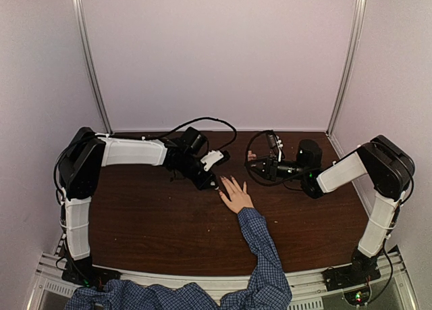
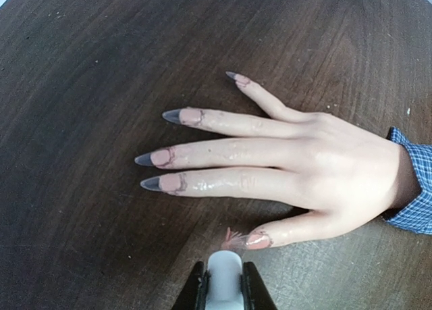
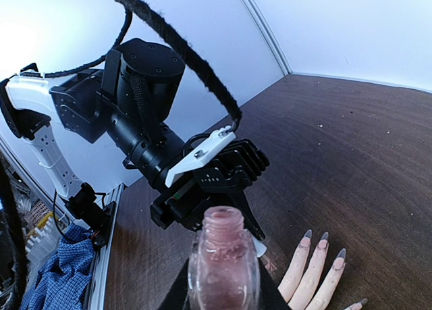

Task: Paint the nails
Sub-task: Paint the nail with the hand.

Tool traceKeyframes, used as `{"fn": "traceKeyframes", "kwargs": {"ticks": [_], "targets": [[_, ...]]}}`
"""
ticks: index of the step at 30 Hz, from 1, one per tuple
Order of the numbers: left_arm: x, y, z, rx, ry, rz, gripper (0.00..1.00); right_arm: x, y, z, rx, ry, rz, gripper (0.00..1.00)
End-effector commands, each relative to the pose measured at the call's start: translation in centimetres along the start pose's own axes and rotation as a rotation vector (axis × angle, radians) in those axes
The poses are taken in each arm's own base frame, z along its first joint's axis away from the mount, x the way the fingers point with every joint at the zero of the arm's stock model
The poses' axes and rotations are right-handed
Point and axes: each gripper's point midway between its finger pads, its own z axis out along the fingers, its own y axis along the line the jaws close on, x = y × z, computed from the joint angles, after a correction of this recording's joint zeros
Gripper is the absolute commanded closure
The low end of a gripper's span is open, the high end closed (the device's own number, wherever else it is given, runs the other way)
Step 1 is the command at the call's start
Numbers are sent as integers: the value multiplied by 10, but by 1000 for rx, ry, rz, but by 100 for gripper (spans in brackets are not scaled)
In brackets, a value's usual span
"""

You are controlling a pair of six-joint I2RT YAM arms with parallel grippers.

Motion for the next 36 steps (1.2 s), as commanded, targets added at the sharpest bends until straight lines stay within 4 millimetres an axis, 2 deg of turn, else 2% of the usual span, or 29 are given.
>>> {"fn": "traceKeyframes", "kwargs": {"ticks": [1,15,21,26,36], "targets": [[-6,8,-3,-20,-14,4,100,0,-2,-1,-7,-11,-11,100],[-11,17,-20,-59,-42,3,100,0,-2,-1,-8,-11,-11,100],[-16,13,-32,-54,-70,10,100,0,-1,-1,-8,-11,-12,100],[-20,-3,-41,8,-125,37,100,0,-1,-1,-9,-11,-12,100],[-18,-16,-34,79,-137,58,100,0,-2,-1,-8,-11,-12,100]]}}
